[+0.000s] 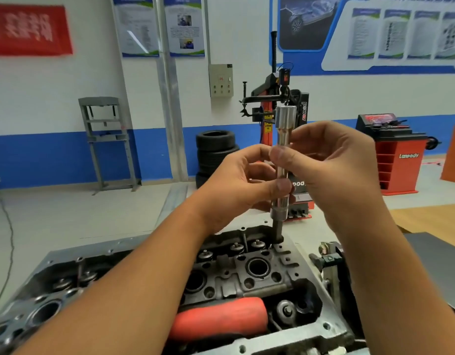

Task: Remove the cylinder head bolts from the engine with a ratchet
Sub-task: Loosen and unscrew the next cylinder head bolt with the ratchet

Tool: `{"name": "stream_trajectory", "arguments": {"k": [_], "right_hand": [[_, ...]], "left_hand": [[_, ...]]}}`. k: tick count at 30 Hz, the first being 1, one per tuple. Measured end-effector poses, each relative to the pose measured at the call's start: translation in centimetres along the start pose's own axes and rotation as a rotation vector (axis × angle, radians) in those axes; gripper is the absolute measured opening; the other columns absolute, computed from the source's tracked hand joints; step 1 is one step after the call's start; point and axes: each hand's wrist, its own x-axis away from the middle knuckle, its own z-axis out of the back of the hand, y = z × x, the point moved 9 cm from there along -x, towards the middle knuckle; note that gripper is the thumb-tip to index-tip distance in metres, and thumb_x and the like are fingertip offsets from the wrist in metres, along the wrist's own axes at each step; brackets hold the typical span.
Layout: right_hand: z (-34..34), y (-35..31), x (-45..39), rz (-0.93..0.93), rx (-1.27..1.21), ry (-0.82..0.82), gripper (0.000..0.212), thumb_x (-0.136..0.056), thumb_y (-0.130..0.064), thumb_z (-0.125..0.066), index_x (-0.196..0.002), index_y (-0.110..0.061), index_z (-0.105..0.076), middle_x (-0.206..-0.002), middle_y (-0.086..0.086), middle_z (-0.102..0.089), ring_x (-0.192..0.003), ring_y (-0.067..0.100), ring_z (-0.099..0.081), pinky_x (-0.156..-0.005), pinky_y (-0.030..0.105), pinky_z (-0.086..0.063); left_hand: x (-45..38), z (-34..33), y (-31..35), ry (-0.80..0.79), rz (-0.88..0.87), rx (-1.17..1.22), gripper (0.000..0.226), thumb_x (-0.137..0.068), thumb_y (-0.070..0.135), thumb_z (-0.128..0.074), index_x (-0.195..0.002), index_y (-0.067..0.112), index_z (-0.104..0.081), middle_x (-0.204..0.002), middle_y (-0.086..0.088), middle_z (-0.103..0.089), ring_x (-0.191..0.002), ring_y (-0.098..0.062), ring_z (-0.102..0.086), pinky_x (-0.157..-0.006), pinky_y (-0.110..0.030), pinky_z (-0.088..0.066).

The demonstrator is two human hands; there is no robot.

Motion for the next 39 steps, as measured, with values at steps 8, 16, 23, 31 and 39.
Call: {"name": "stream_trajectory", "arguments": {"k": [8, 16, 23, 31, 39], "right_hand": [[-0.1, 0.3, -0.4, 0.01, -0.114, -0.192, 0.026, -0.083, -0.023, -0.079, -0.106, -0.028, -0.068, -0.096, 0.002, -0.08, -0.089, 0.024, -0.078, -0.076, 0.041, -0.062], [-0.2, 0.6, 0.0, -0.011, -0.143, -0.095, 0.023, -0.072, -0.039, -0.09, -0.076, -0.019, -0.079, -0.079, 0.004, -0.078, -0.073, 0.023, -0.075, -0.069, 0.031, -0.058], [-2.0, 1.7, 0.3, -0.048, -0.187, -0.09, 0.012, -0.088, -0.021, -0.08, -0.086, -0.009, -0.075, -0.077, 0.009, -0.076, -0.067, 0.022, -0.072, -0.059, 0.035, -0.06], [-2.3, 2.6, -0.2, -0.088, -0.346, -0.143, 0.027, -0.079, -0.043, -0.083, -0.088, -0.018, -0.08, -0.093, 0.016, -0.078, -0.094, 0.038, -0.075, -0.082, 0.05, -0.061], [-2.0, 1.5, -0.2, -0.006, -0.242, -0.061, 0.02, -0.078, -0.029, -0.085, -0.083, -0.012, -0.074, -0.079, 0.004, -0.077, -0.076, 0.024, -0.076, -0.071, 0.035, -0.062]], "left_hand": [[-0.3, -0.6, 0.2, -0.008, -0.061, 0.063, 0.027, -0.099, -0.005, -0.06, -0.124, -0.001, -0.066, -0.105, -0.016, -0.076, -0.099, -0.031, -0.075, -0.082, -0.04, -0.061], [-0.3, -0.1, 1.0, 0.064, -0.102, -0.021, 0.03, -0.08, 0.007, -0.084, -0.108, 0.005, -0.073, -0.093, -0.015, -0.073, -0.087, -0.027, -0.071, -0.079, -0.035, -0.06], [-0.3, -0.2, 0.3, -0.002, -0.047, 0.084, 0.026, -0.101, 0.007, -0.06, -0.124, -0.001, -0.07, -0.107, -0.022, -0.074, -0.097, -0.032, -0.073, -0.083, -0.054, -0.06], [-0.3, 0.6, 0.6, 0.086, -0.065, 0.017, 0.02, -0.089, 0.005, -0.076, -0.108, 0.002, -0.07, -0.095, -0.014, -0.075, -0.087, -0.029, -0.073, -0.08, -0.045, -0.063], [-0.4, 1.0, 0.6, 0.101, -0.072, -0.002, 0.03, -0.092, 0.008, -0.075, -0.121, 0.003, -0.07, -0.103, -0.016, -0.077, -0.097, -0.03, -0.075, -0.082, -0.046, -0.062]]}}
